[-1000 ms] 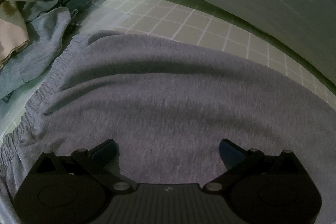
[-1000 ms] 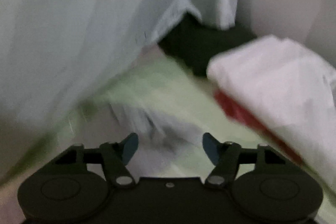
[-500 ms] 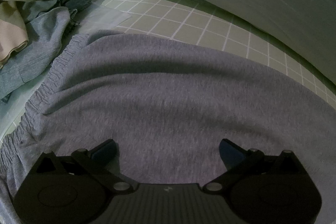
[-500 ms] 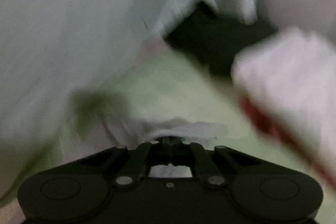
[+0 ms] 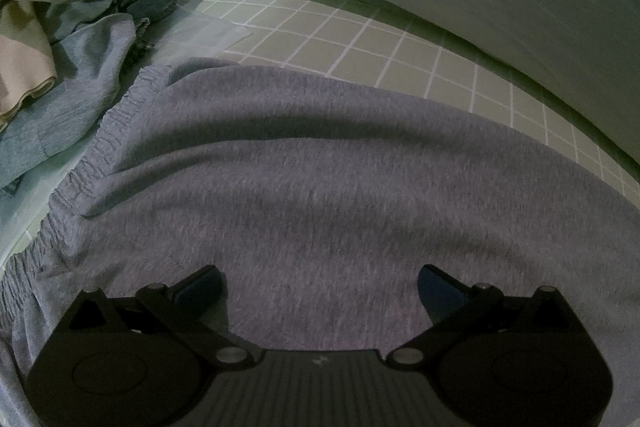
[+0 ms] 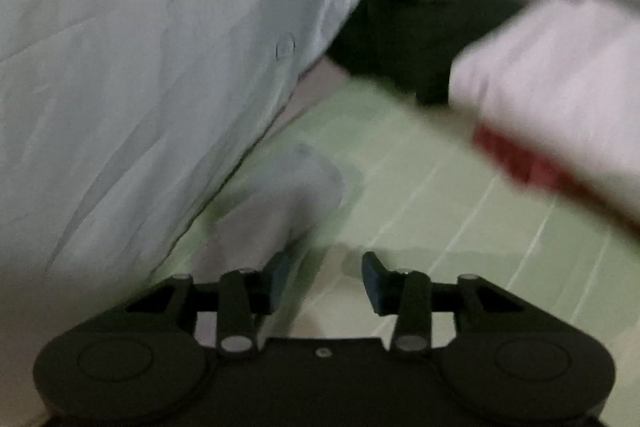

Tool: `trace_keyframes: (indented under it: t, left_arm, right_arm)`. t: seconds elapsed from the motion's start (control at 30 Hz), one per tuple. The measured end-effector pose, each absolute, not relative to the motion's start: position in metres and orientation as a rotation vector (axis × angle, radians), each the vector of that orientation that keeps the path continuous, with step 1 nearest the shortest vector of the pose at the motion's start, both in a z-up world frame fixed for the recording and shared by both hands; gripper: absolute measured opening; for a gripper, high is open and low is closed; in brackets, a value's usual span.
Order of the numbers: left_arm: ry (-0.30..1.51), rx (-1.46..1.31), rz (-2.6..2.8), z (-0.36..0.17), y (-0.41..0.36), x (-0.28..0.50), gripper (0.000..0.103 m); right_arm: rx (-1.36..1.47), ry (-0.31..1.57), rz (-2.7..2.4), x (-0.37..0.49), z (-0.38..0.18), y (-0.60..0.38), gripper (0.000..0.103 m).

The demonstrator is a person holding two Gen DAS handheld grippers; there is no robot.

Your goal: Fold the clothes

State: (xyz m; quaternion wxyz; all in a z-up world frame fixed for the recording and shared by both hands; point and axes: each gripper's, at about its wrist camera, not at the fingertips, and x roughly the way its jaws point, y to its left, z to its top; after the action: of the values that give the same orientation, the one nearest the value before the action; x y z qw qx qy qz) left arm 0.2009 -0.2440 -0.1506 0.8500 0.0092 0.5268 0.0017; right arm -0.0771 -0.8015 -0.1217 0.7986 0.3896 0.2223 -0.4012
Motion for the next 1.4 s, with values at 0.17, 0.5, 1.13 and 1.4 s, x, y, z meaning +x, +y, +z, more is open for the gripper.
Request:
trace_keyframes:
  t: [0.17, 0.5, 1.13, 1.4]
  left_arm:
    - [1.108, 0.019, 0.003, -0.149, -0.244, 0.201, 0.103]
    - [1.108, 0.028, -0.015, -0.147, -0.244, 0.203, 0.103]
    - [1.146, 0.066, -0.053, -0.123, -0.238, 0.219, 0.103]
    - [1.066, 0.02, -0.009, -0.104, -0.223, 0.275, 0.103]
  right_arm:
    - [0.894, 0.428, -0.824, -0.062, -0.125, -0.795, 0.044]
    - [0.694, 0.423, -0.844, -0.046, -0.076, -0.797, 0.0]
    - [0.556, 0.666, -1.164, -0.209, -0.1, -0.768, 0.036]
    - [0.357, 0.676, -0.942, -0.131, -0.109, -0.792, 0.062]
